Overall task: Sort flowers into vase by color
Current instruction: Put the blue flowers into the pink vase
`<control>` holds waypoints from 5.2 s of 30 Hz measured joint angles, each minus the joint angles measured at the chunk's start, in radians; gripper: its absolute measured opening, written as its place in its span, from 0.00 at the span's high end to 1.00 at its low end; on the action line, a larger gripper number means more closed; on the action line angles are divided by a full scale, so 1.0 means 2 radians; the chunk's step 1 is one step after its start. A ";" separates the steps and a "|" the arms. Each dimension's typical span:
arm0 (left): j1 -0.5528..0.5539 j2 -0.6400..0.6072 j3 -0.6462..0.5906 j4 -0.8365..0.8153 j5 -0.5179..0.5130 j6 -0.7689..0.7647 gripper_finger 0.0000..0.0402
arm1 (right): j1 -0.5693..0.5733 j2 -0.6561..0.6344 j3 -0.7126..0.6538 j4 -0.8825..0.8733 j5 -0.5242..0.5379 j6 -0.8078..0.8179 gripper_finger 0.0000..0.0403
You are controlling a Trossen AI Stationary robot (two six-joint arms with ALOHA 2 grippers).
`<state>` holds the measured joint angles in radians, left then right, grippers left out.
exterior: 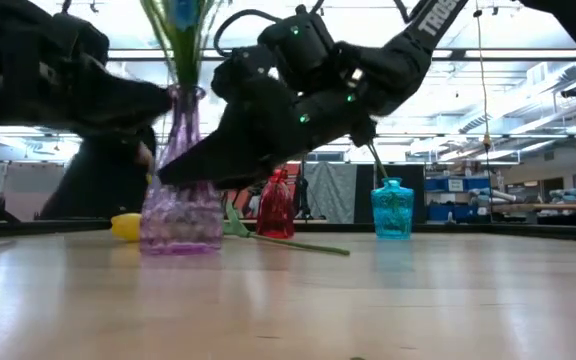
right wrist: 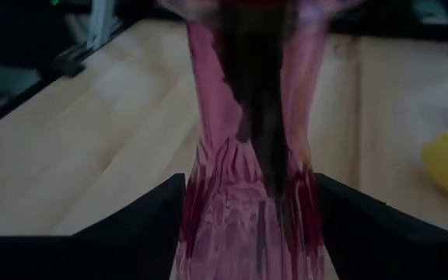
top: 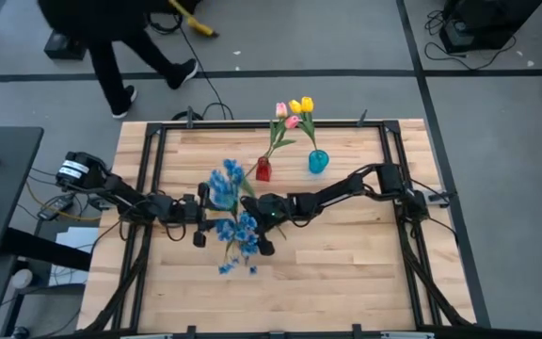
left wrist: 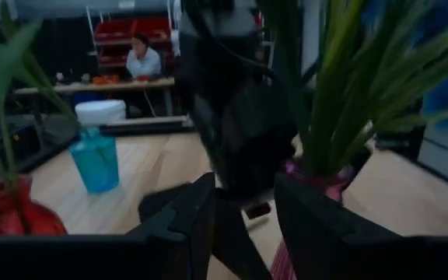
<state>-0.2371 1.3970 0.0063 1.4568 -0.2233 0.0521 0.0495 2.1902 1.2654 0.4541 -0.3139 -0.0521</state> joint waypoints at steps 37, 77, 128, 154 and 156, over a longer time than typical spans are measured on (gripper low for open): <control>0.017 -0.071 0.164 -0.195 0.028 -0.041 0.51 | -0.003 -0.042 -0.001 -0.093 0.030 -0.062 0.33; 0.035 -0.097 0.203 -0.397 0.105 -0.041 0.90 | -0.002 -0.042 -0.001 -0.089 0.031 -0.060 0.33; 0.038 -0.232 0.201 -0.520 0.092 -0.016 0.45 | -0.004 -0.042 -0.002 -0.048 0.031 -0.050 0.33; 0.038 -0.233 0.203 -0.545 0.074 0.009 0.93 | -0.004 -0.042 0.000 -0.039 0.029 -0.050 0.33; 0.038 -0.222 0.204 -0.540 0.074 0.009 0.92 | -0.004 -0.042 0.000 -0.041 0.029 -0.050 0.33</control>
<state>-0.1616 0.9523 0.4137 0.3768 -0.0757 0.0696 0.0418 2.1071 1.2644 0.3714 -0.2557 -0.1520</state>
